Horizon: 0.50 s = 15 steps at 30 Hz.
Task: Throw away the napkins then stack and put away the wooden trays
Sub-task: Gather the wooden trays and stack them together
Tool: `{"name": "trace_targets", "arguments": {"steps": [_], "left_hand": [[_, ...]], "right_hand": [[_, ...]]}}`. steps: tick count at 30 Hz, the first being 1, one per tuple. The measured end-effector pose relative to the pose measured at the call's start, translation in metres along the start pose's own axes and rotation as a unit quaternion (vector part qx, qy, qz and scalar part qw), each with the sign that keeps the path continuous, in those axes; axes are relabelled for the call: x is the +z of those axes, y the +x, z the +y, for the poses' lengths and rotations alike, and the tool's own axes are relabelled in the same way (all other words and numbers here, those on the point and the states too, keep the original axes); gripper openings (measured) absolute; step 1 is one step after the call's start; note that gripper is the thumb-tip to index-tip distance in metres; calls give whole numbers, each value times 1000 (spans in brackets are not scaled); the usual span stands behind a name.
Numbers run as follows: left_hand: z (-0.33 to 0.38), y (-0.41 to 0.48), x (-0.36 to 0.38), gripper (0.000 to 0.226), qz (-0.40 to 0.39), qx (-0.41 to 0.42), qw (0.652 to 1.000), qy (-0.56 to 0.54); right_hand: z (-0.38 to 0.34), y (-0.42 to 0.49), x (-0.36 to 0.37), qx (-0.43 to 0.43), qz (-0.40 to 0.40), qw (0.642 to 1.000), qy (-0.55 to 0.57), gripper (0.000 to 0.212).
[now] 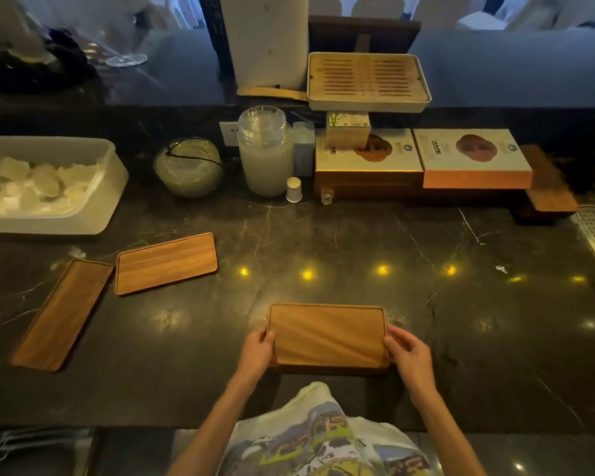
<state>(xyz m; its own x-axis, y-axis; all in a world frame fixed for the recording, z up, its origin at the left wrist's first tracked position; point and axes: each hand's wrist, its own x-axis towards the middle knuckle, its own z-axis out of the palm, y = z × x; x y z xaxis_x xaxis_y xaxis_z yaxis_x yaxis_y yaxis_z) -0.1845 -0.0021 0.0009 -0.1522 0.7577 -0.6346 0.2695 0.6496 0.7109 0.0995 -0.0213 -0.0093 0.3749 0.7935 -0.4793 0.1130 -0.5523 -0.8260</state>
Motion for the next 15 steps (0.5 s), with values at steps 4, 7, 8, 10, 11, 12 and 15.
{"name": "trace_targets", "arguments": {"steps": [4,7,8,10,11,12,15], "left_hand": [[-13,3,10,27,53,41,985,161],[-12,2,14,21,71,76,972,212],[-12,1,15,19,76,81,968,223],[-12,1,16,17,81,81,965,238],[-12,1,16,17,83,77,963,244],[-13,2,16,18,86,73,961,251],[-14,2,16,20,88,63,958,266]], "right_hand": [[18,8,1,11,22,998,-52,31],[24,13,-1,27,40,996,-79,30],[24,14,-2,29,41,995,-86,30],[25,15,-2,24,39,995,-89,30],[25,14,-1,20,38,995,-93,30],[26,13,0,17,37,994,-103,31],[27,9,3,12,37,989,-140,32]]}}
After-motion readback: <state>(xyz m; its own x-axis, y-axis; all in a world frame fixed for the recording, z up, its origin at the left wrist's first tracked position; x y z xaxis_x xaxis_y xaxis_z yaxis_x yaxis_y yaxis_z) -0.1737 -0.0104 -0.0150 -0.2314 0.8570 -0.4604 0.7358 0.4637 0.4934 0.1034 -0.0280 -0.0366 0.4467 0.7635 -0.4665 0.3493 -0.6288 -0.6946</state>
